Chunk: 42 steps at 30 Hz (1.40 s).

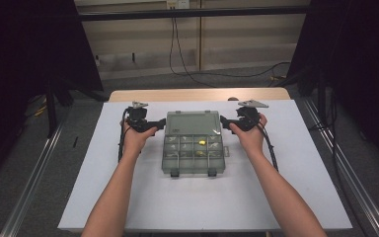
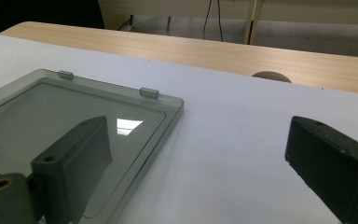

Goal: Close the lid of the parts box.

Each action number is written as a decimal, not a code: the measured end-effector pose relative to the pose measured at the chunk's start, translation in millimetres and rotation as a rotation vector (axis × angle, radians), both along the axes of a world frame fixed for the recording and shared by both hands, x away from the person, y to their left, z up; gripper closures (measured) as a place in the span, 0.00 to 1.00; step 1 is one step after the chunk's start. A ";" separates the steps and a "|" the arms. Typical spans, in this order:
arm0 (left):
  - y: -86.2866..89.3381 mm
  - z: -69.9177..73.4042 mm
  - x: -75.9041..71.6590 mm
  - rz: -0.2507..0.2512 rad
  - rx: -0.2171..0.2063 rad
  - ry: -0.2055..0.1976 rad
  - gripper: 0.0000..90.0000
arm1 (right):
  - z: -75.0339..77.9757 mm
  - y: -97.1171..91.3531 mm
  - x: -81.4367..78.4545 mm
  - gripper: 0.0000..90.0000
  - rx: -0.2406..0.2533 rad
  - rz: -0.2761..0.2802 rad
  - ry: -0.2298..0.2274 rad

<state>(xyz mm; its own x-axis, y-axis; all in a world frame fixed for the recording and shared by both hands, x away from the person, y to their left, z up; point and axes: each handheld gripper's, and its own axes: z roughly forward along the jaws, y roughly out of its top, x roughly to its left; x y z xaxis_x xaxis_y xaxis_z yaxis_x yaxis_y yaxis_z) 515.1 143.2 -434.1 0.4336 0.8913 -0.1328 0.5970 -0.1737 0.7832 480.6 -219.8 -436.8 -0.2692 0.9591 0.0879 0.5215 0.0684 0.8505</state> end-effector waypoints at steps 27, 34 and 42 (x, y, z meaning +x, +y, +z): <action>-3.3 -12.6 27.8 0.043 0.030 0.019 0.39 | -12.8 11.2 35.2 0.67 0.018 -0.030 0.061; -6.5 -23.0 33.1 0.050 0.043 0.053 0.58 | -24.6 7.3 41.5 0.88 0.018 -0.027 0.110; -12.7 -31.8 39.1 0.058 0.045 0.103 0.88 | -35.2 5.8 47.8 1.00 0.035 0.005 0.179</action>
